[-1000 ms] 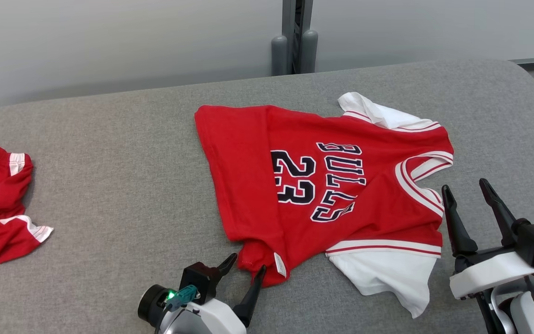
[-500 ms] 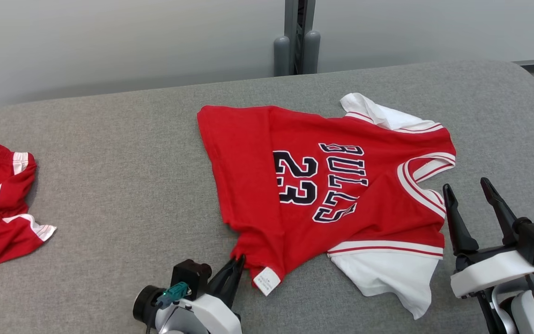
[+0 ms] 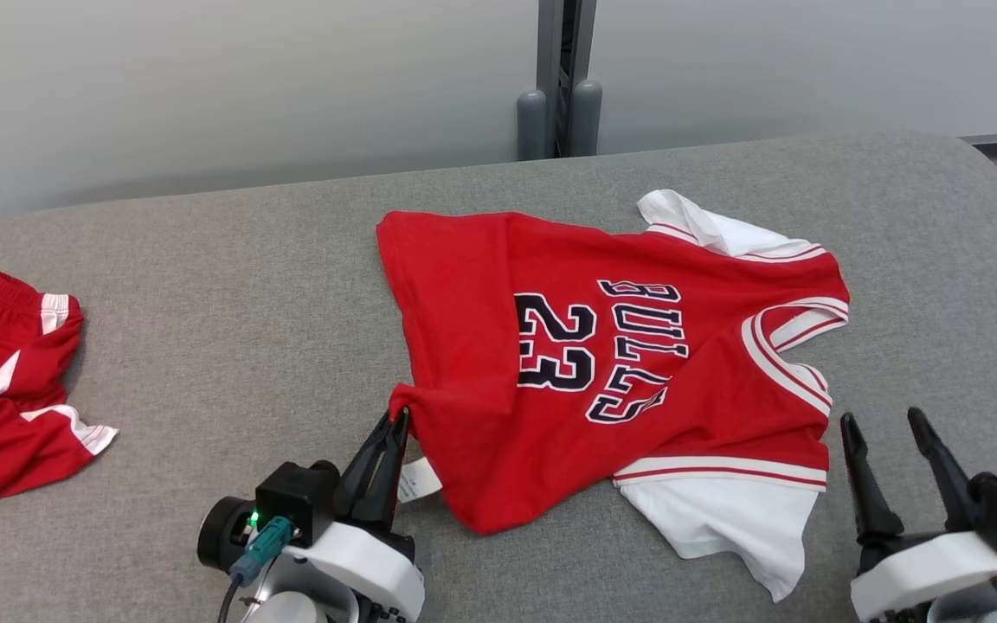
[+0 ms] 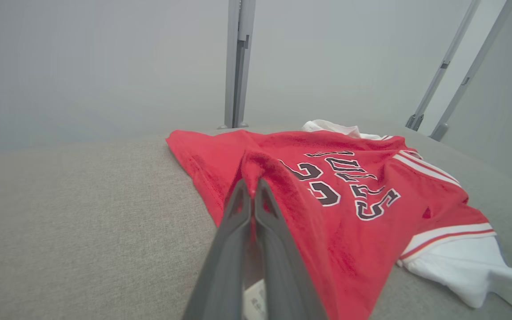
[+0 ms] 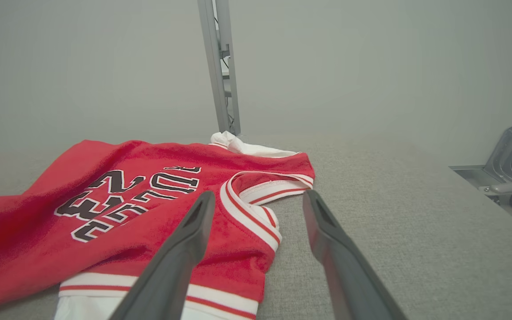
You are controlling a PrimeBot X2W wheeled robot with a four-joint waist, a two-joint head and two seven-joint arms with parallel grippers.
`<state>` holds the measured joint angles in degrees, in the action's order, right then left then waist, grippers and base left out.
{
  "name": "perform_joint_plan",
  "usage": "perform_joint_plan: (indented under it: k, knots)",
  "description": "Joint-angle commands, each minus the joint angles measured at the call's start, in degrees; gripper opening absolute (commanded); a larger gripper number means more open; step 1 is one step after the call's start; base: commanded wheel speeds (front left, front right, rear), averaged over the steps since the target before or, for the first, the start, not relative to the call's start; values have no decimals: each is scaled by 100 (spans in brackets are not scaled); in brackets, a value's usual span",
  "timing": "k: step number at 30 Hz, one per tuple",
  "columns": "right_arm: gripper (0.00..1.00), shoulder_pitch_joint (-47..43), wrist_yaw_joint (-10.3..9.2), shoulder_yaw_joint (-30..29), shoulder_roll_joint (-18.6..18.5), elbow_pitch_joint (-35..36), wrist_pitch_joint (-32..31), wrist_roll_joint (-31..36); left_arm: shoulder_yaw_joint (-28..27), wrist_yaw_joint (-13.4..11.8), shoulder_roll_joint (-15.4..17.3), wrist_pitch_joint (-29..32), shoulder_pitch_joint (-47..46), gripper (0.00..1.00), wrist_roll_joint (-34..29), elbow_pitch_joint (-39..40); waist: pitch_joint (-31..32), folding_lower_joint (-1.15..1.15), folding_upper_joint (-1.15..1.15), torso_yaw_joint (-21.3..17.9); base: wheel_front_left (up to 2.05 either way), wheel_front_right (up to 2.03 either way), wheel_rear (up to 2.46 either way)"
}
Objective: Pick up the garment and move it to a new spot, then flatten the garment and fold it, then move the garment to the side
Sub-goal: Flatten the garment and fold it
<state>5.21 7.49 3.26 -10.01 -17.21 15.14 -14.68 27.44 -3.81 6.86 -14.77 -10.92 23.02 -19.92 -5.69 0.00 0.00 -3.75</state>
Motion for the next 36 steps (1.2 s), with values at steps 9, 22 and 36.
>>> perform_joint_plan:
  k: [9,22,36]
  knots:
    - [100,-945,0,428,24,141,-218,-939,-584,-296,-66,-38,215,0,-384,633,-101,0,0,-38,0,0,0]
    - [100,-1314,1,1622,-869,576,-349,-1468,-915,-55,-257,-40,278,0,-702,541,-159,0,0,-124,0,0,0]
    - [100,-1052,1,2062,-961,189,-427,-1563,-1043,115,-351,-41,219,0,-855,454,-215,0,0,10,0,0,0]
